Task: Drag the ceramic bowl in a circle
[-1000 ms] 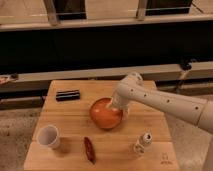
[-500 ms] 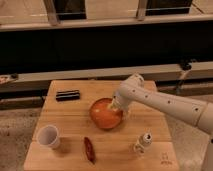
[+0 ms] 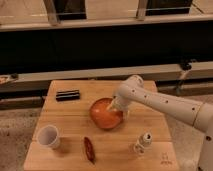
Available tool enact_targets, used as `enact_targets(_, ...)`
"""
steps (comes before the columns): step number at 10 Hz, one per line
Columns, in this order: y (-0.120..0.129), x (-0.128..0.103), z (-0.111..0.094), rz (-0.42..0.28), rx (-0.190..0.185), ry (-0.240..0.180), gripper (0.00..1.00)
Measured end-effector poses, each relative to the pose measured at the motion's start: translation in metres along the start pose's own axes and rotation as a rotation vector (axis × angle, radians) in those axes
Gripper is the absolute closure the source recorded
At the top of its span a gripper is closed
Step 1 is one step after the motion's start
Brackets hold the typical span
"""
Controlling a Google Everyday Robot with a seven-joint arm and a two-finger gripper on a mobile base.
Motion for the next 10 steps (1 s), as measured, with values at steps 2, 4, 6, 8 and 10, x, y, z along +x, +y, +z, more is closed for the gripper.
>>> enact_targets(2,-0.0010,-0.0012,0.0019,-0.013,-0.004,-0.001,0.45)
enact_targets(4,-0.0027,-0.0029,0.0032,-0.026,-0.007,-0.002,0.67)
enact_targets(6,-0.0039,-0.0040,0.0035,-0.033,-0.007,-0.006,0.85)
enact_targets(8,-0.0057,-0.0046,0.0042,-0.043,-0.008,-0.018,1.00)
enact_targets(10,-0.0072,-0.0053,0.0044,-0.050,-0.009,-0.024,1.00)
